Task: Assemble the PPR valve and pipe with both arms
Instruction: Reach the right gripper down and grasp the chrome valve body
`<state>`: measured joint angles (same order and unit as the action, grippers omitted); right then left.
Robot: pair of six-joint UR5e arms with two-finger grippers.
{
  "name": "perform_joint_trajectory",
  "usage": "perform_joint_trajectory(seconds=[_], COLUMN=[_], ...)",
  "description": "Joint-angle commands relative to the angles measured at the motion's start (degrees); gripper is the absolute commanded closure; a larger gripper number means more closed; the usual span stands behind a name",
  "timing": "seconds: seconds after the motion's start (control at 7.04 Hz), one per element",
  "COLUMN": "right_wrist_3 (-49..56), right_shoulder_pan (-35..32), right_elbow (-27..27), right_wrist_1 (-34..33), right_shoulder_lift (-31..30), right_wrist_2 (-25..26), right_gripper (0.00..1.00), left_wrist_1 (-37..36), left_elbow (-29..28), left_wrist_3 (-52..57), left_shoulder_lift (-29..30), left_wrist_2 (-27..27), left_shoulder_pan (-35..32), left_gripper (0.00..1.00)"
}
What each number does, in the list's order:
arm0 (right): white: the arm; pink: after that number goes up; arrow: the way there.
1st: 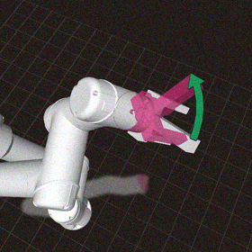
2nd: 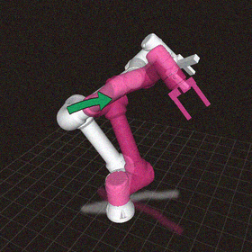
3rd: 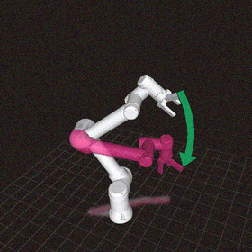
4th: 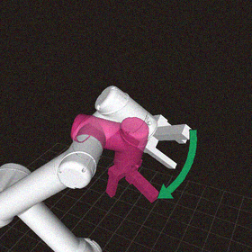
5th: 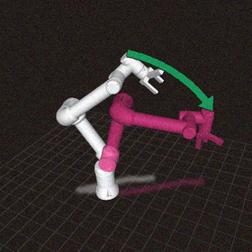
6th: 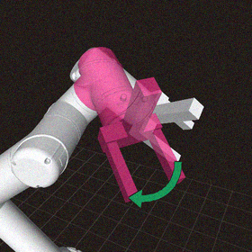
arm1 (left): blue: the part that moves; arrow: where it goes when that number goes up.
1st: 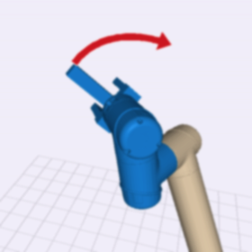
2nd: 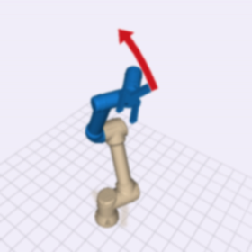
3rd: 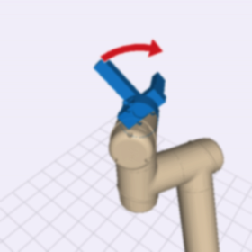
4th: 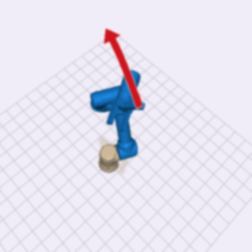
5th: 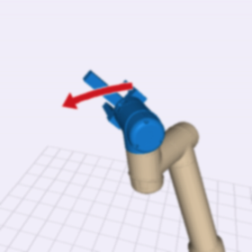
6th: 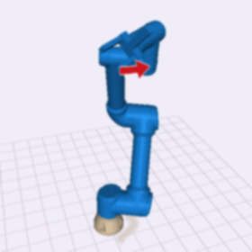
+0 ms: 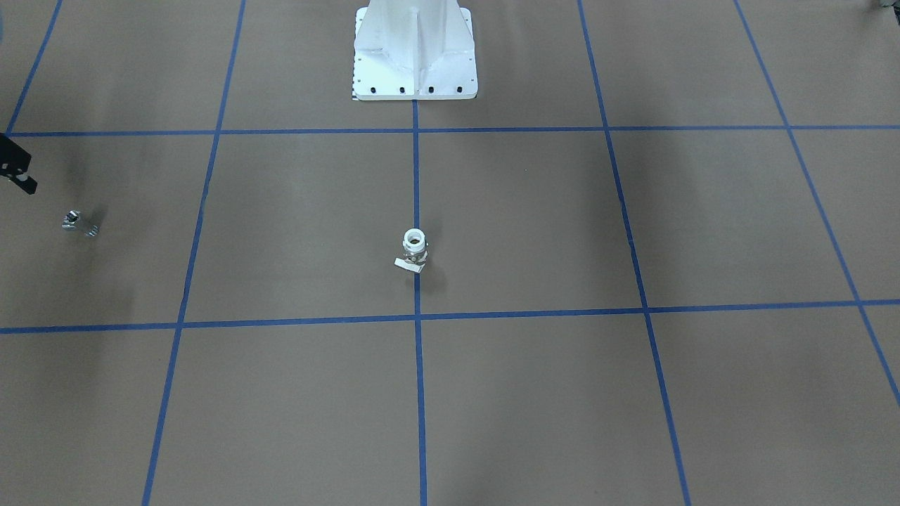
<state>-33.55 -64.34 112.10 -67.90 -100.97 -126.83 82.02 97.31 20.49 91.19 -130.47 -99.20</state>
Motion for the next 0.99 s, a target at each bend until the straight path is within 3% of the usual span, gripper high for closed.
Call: perform_joint_trajectory(seconds=[0.0,0.28,0.57,0.71,0.85], right_wrist_3=[-5.1,-10.7,-11.2,-11.2,-11.1], right_shoulder_pan=[6.8,11.1,13.0,13.0,13.0], right_elbow=[-0.5,-2.8,-8.5,-9.5,-9.6], right_wrist_1=[13.0,16.8,20.7,20.5,20.5], right_shoulder_lift=[-8.5,-8.6,-3.6,-1.9,-1.8], right_wrist_2=[6.8,10.3,11.1,11.2,11.1], right_gripper=[0.01,0.03,0.05,0.12,0.24], left_wrist_1=[5.3,5.4,5.8,7.7,9.3], left_elbow=[-1.0,-0.9,-0.8,-0.9,-1.0], left_wrist_3=[0.3,0.3,0.3,0.3,0.1], left_shoulder_lift=[-3.2,-3.4,-5.5,-6.5,-7.0], left_wrist_2=[-0.4,-0.4,-3.4,-5.1,-5.1], left_shoulder_pan=[-1.8,-1.8,-1.8,-1.8,-1.8], left_gripper=[0.0,0.0,0.0,0.0,0.0])
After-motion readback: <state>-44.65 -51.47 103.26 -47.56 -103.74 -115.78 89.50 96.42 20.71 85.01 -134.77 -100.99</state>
